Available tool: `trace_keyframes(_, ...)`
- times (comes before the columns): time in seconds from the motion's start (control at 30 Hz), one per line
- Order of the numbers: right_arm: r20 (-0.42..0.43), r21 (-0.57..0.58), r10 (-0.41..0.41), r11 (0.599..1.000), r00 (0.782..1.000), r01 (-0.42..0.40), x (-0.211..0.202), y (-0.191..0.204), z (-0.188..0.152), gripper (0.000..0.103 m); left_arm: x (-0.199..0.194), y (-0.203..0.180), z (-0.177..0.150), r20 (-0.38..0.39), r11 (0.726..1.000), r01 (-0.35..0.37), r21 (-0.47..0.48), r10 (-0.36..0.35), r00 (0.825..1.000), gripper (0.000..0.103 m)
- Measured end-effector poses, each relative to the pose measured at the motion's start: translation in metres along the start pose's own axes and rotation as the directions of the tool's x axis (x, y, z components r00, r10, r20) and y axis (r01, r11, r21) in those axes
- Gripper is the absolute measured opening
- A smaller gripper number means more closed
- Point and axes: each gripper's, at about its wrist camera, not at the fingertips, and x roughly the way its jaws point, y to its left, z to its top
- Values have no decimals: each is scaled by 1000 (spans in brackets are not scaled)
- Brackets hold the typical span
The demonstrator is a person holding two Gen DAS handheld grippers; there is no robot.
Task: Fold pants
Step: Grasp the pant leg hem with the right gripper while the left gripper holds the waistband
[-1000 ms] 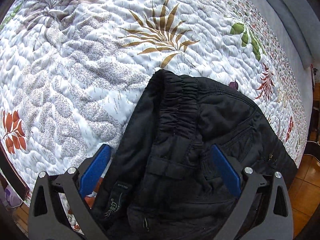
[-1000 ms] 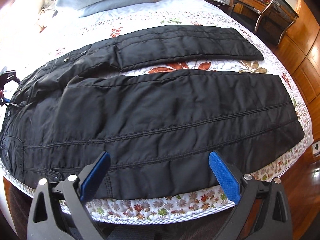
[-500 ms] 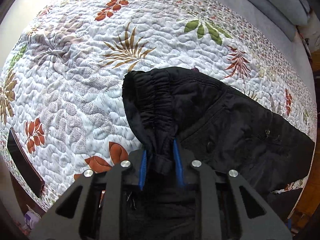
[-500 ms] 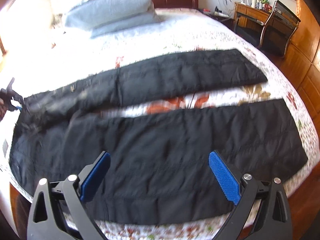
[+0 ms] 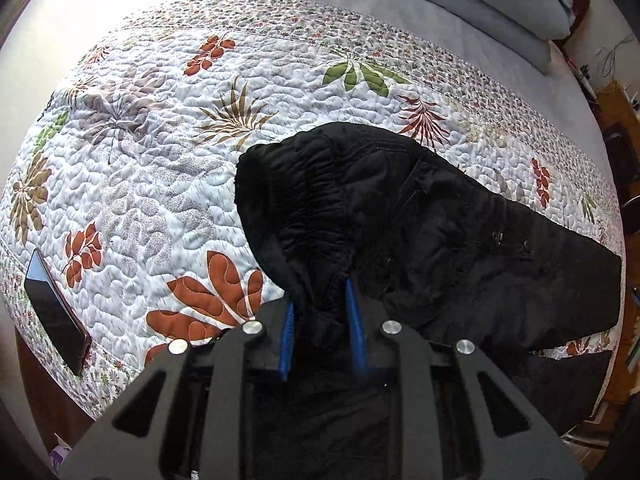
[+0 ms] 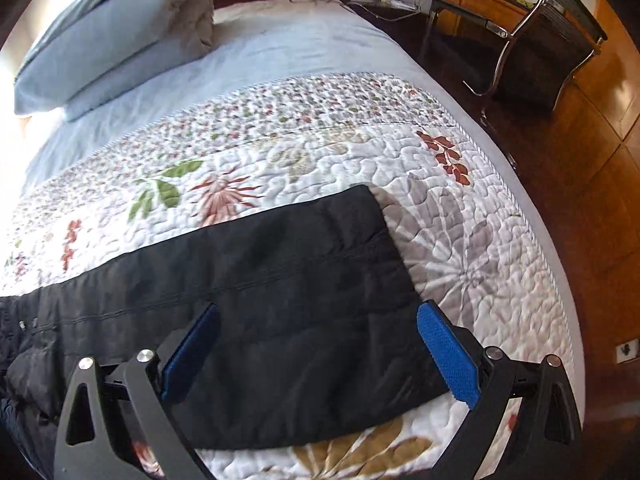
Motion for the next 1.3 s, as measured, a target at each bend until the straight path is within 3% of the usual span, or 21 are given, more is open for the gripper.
trace_keyframes(0.13,-46,75,41,996,998,-38,35,-18,23,88,2,-1,1,2,1000,-11,13,11,1000,22)
trace_keyframes(0.2,-80,66,19,998,997,-14,53,-22,31,85,6,-1,2,-1,1000,-20,9,20,1000,22)
trace_keyframes(0.47,-119,90,41,995,992,-30,92,-34,40,83,23,-6,7,-6,997,-72,10,72,997,22)
trace_keyframes(0.53,-123,68,45,997,991,-37,94,-30,41,64,24,-6,9,-8,997,-79,6,79,997,22)
trace_keyframes(0.57,-126,54,40,998,991,-33,93,-28,41,61,25,-6,9,-10,997,-80,2,80,997,22)
trace_keyframes(0.6,-123,34,27,999,992,-23,91,-25,42,48,26,-7,10,-11,997,-83,1,83,997,22)
trace_keyframes(0.63,-124,3,21,1000,992,-21,87,-21,42,28,26,-7,10,-12,996,-86,2,86,996,22)
trace_keyframes(0.7,-111,-42,17,999,994,-22,77,-13,41,13,26,-7,10,-13,996,-87,-6,87,996,22)
trace_keyframes(0.83,-23,-121,-26,992,999,23,41,-1,36,10,22,-5,8,-5,997,-67,-26,67,998,22)
trace_keyframes(1.0,121,-127,31,992,992,-16,-28,-2,28,10,6,-1,-2,22,999,-14,-42,15,1000,22)
trace_keyframes(1.1,222,-135,87,989,971,-58,-74,-4,16,10,-12,-1,-14,52,999,27,-24,-26,998,22)
trace_keyframes(1.3,390,-133,182,981,902,-141,-148,-23,-46,10,-46,8,-50,101,993,118,-7,-117,988,23)
